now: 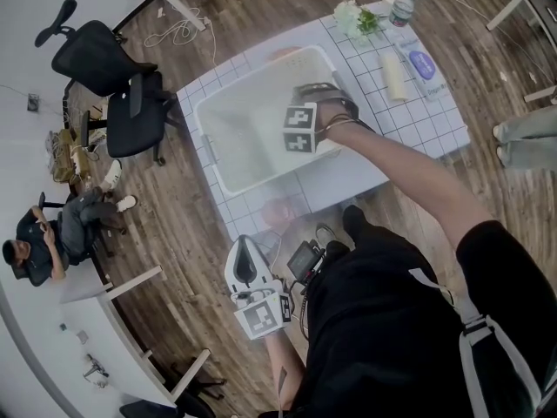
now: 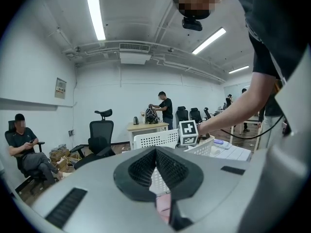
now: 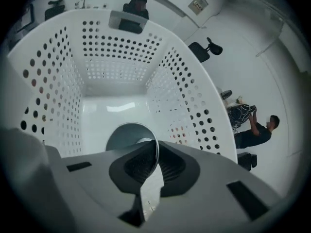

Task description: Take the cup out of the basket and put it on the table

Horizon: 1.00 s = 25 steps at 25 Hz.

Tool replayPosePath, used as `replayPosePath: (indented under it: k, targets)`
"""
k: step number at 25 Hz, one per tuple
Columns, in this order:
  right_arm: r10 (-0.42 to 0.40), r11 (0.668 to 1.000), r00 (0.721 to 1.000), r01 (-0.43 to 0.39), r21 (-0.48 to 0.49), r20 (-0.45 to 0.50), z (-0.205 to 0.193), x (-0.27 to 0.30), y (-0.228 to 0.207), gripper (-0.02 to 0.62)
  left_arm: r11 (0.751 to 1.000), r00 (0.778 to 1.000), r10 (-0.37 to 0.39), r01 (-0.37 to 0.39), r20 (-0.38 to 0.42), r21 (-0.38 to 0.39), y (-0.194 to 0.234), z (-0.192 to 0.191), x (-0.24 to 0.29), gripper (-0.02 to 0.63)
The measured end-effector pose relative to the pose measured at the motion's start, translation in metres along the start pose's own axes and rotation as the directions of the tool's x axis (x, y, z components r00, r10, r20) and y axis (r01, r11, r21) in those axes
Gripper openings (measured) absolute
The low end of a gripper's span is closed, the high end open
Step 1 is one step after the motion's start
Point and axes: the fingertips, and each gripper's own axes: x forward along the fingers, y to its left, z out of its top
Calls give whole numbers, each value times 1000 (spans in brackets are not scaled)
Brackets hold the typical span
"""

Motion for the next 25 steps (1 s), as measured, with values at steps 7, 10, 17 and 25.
replayPosePath:
  k: [7, 10, 17, 25]
  targets:
    - [1, 972, 980, -47, 230, 199, 12, -54, -16, 25, 1000, 999, -32, 31, 26, 1, -4, 6, 0, 8]
    - [-15, 951, 966, -66, 301, 260, 10, -78, -21, 25, 999, 998, -52, 52, 36, 5, -6, 8, -1, 9]
    - [-52, 884, 915, -144, 444, 400, 6, -133, -17, 25, 996, 994, -90, 90, 65, 8, -8, 13, -7, 9]
    - [-124, 804, 857, -209, 557, 500, 3, -195, 5, 25, 989, 983, -149, 148, 107, 14, -9, 17, -20, 9]
